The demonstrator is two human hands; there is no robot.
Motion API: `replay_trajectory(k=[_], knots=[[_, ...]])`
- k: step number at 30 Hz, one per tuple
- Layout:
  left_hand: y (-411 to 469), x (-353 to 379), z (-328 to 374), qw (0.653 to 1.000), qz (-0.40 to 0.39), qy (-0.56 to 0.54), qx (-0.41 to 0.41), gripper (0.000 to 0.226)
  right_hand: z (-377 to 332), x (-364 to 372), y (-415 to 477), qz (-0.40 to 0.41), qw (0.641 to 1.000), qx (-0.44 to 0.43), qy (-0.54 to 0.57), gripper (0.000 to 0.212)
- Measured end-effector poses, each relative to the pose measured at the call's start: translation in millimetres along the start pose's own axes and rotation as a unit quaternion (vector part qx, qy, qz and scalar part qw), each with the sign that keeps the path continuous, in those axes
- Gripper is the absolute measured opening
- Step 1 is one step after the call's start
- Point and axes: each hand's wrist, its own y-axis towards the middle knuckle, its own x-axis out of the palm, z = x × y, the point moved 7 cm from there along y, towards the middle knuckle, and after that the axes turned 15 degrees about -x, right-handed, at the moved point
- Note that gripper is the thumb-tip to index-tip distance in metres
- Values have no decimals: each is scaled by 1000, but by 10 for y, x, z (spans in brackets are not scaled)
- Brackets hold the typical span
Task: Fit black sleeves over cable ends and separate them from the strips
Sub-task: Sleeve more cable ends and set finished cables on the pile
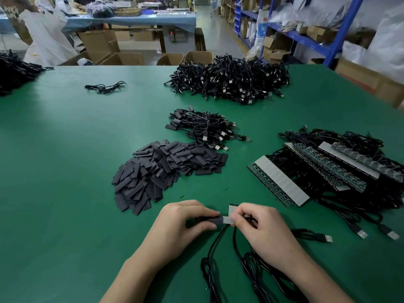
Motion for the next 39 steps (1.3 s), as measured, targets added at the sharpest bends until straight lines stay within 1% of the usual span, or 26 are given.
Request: replay_trajectory(k=[3,7,12,16,21,24,26,29,33,36,39], knots=[[-8,2,1,1000,-1,-6,-4,20,5,7,-5,-4,1000,2,6,19],[-30,30,35,1000,8,5,6,21,-4,36,-11,-14,1000,-4,-1,20],[-51,7,98,998,34,39,29,20,-59,23,-16,0,1000,-24,17,19],[-69,-28,132,994,59,82,50,22,-76,47,-15,-16,999,-32,12,18],[-72,21,169,994,43,77,68,21,-36,70,-15,-25,999,-34,12,15],[-78,18,179,994,46,68,66,18,-34,43,-7,0,998,-25,56,9],[-77,-8,170,995,59,61,60,16,-60,24,8,-5,996,-31,84,17],[-82,-53,171,994,75,49,63,16,-132,22,6,-37,993,-56,93,24],[-99,-65,208,990,87,62,88,19,-158,13,3,-38,994,-66,84,26],[-113,-21,216,988,82,76,104,19,-173,36,-2,-48,993,-68,81,29],[-108,-4,204,989,74,65,110,18,-176,39,0,-49,993,-70,77,31]])
